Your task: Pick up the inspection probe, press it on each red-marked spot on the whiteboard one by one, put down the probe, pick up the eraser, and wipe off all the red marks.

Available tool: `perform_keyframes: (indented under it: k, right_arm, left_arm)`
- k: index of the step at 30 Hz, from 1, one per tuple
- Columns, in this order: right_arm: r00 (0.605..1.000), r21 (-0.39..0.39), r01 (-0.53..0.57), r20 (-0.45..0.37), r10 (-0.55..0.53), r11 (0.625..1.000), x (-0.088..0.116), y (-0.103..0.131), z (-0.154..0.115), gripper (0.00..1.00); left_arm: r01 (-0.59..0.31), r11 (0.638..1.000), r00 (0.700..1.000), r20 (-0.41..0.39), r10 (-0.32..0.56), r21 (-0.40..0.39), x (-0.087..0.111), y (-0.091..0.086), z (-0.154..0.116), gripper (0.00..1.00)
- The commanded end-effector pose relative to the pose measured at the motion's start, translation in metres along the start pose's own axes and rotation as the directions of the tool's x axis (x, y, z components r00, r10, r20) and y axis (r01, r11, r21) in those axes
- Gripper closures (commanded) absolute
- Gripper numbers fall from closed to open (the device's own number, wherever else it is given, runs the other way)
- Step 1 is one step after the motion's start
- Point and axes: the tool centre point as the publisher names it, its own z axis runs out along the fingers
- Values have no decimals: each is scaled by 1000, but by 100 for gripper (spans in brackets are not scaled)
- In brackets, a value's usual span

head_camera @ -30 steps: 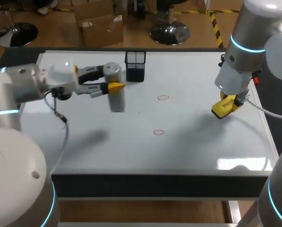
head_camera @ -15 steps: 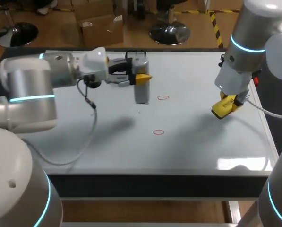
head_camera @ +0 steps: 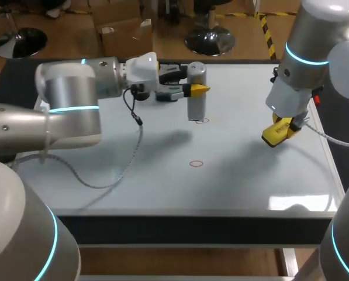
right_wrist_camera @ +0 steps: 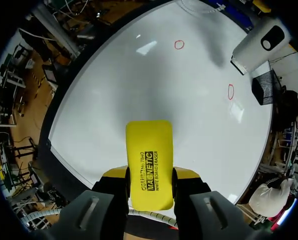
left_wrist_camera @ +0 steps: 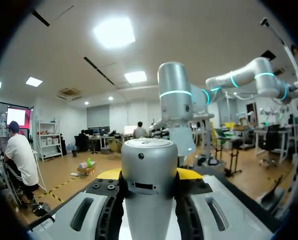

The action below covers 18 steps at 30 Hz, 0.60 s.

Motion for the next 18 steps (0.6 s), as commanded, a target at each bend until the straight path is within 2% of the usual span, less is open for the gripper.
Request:
perform_keyframes:
  k: [1,18]
  right_arm:
    - [1000,2,2,-2,-2,1000,0,-1,0,100]
    - [1000,2,2,-2,-2,1000,0,-1,0,100]
  left_arm:
    - [4,1000,1000,-28,-4,9,-12,12,12,100]
    - [-9,1000,1000,-22,9,-4,-25,37,18,100]
